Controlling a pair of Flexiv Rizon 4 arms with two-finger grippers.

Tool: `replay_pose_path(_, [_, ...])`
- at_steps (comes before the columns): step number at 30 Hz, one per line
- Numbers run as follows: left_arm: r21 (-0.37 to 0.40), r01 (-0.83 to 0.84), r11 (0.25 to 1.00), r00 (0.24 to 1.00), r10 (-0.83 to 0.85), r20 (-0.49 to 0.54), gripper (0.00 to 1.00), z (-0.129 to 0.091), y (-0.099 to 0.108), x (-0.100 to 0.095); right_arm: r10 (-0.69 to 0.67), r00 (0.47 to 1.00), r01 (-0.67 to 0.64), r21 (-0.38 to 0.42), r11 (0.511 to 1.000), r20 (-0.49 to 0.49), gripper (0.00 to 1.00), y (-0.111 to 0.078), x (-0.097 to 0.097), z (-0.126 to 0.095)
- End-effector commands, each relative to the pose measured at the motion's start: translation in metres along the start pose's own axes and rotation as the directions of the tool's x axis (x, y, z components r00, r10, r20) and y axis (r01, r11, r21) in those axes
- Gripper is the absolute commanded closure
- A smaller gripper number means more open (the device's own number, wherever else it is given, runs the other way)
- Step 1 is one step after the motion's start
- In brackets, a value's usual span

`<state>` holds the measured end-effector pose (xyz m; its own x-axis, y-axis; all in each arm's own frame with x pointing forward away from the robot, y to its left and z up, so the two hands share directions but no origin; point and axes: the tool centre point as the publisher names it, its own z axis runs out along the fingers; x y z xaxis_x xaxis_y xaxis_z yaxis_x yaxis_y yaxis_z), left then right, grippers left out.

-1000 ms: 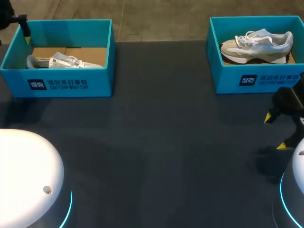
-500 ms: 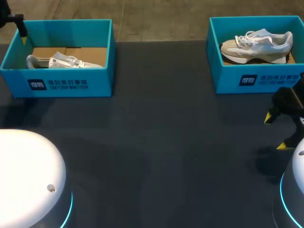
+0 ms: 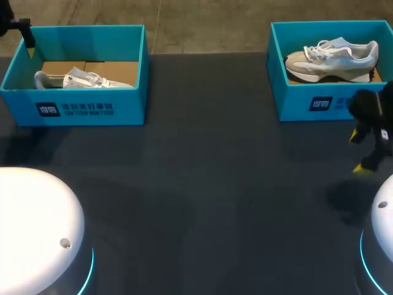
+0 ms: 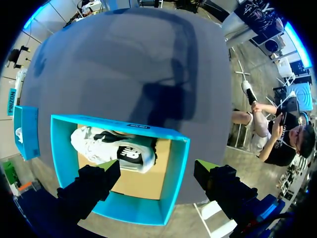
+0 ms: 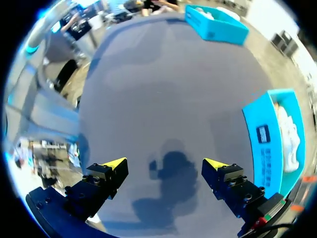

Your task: Take the shoe out of the shoebox, open the shoe tongue, remove and reinsert the insole, then place the shoe into the shoebox

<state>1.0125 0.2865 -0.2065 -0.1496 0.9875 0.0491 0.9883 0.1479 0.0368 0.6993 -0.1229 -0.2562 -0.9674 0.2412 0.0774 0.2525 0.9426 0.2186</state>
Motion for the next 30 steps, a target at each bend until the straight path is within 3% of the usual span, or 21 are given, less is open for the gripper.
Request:
replay_pose_path(1, [-0.003,0.001,1.000,1.000,-0.001,-0.002,0.00,-0.001,-0.002,0.000,0.106,0.993,-0.100,0.105,0.989,-0.056,0.00,0.012,-0.034,0.000])
replay_pose_path(11, [-0.003,0.001,1.000,1.000,-0.001,-0.002,0.00,-0.001,-0.002,0.000,0.357,0.934,-0.355,0.143,0.924,0.018,0.00,0.001,-0.079,-0.012])
replay_pose_path(23, [-0.003,0.001,1.000,1.000,-0.001,-0.002,0.00,-0.001,-0.002,0.000,0.582,0.813,-0.576,0.129,0.807,-0.012,0.00,-0.019,-0.117,-0.029])
replay_pose_path(30, [-0.003,0.001,1.000,1.000,-0.001,-0.002,0.00,-0.001,-0.002,0.000,0.567,0.823,-0.558,0.134,0.819,-0.037,0.00,-0.024,-0.122,-0.032])
